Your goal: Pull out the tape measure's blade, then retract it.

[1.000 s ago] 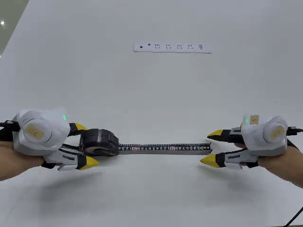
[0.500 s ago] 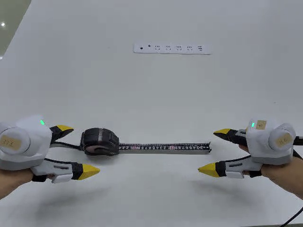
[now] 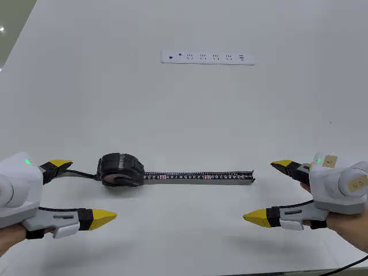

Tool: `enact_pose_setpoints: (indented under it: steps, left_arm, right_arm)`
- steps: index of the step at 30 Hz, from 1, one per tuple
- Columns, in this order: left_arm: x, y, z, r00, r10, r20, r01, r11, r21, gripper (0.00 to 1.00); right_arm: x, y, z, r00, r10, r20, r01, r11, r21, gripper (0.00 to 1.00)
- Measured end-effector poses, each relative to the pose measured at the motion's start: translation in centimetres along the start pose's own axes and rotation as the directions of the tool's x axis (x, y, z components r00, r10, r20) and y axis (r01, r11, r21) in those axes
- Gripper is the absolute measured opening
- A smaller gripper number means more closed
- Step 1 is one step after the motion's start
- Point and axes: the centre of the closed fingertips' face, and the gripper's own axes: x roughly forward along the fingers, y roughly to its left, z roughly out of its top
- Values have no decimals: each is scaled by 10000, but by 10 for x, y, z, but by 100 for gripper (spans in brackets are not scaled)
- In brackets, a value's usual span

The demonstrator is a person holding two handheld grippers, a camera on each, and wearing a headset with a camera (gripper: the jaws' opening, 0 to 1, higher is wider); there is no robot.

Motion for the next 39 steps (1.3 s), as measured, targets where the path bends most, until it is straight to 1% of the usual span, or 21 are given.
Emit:
enact_pose_setpoints:
  steps: [2,3,7,8,9,11,12,13,14,15,16,18,22,24,26,29,30,31,32,36,39]
  left_arm:
    - [-3,-1,-2,10000,55,48,-54,9997,-225,92]
    - [-7,0,-3,9998,167,145,-163,9995,-283,93]
    - [-15,-3,-7,9994,288,216,-278,9986,-453,94]
    - [-17,-3,-8,9991,361,231,-349,9982,-495,93]
    - [-19,-1,-8,9980,545,308,-528,9971,-542,94]
    - [-23,-2,-8,9973,593,437,-557,9952,-808,95]
    - [-26,-2,-8,9956,748,561,-697,9937,-873,95]
    - [-28,-1,-9,9943,892,579,-842,9929,-840,95]
    - [-29,-3,-10,9946,883,545,-833,9927,-872,95]
    - [-31,-4,-11,9937,942,610,-878,9911,-1003,95]
    - [-32,-3,-13,9923,1088,596,-1021,9892,-1050,95]
    - [-34,-6,-16,9916,1148,592,-1080,9883,-1078,95]
    - [-39,-11,-16,9872,1368,818,-1253,9833,-1319,96]
    - [-40,-13,-17,9867,1390,843,-1254,9807,-1500,96]
    - [-42,-15,-17,9837,1519,962,-1363,9789,-1523,97]
    - [-44,-19,-19,9833,1534,976,-1373,9784,-1544,97]
    - [-45,-21,-19,9837,1478,1028,-1300,9781,-1623,96]
    - [-46,-21,-21,9837,1494,1004,-1317,9777,-1638,97]
    - [-47,-20,-21,9819,1576,1055,-1396,9771,-1605,97]
    - [-50,-22,-22,9787,1654,1213,-1413,9724,-1855,97]
    - [-50,-23,-23,9777,1714,1213,-1470,9712,-1873,97]
  right_arm:
    - [-3,1,0,10000,-76,54,76,10000,55,92]
    - [-5,2,1,9998,-130,127,129,9999,83,93]
    - [-11,6,3,9993,-297,220,294,9995,141,94]
    - [-13,8,4,9989,-334,322,327,9992,222,95]
    - [-15,8,5,9984,-415,385,405,9988,260,95]
    - [-18,10,6,9971,-584,495,568,9978,337,95]
    - [-20,12,7,9961,-650,602,624,9971,434,96]
    - [-21,13,7,9952,-713,675,683,9966,460,95]
    - [-22,14,8,9944,-774,725,740,9961,486,95]
    - [-24,15,8,9932,-837,811,792,9952,577,95]
    - [-25,16,8,9924,-890,854,837,9944,641,96]
    - [-28,15,9,9878,-1181,1018,1123,9918,612,95]
    - [-35,15,11,9821,-1399,1263,1293,9876,887,96]
    - [-36,17,9,9821,-1418,1236,1310,9872,914,97]
    - [-38,19,7,9815,-1472,1221,1367,9865,899,97]
    - [-42,24,4,9806,-1524,1236,1413,9855,937,97]
    - [-43,25,2,9806,-1542,1211,1430,9850,965,97]
    - [-44,26,0,9801,-1570,1212,1458,9847,959,97]
    - [-45,26,-1,9797,-1600,1211,1487,9841,969,97]
    - [-49,32,-7,9789,-1639,1218,1506,9823,1116,98]
    - [-49,34,-11,9792,-1620,1226,1469,9814,1237,99]
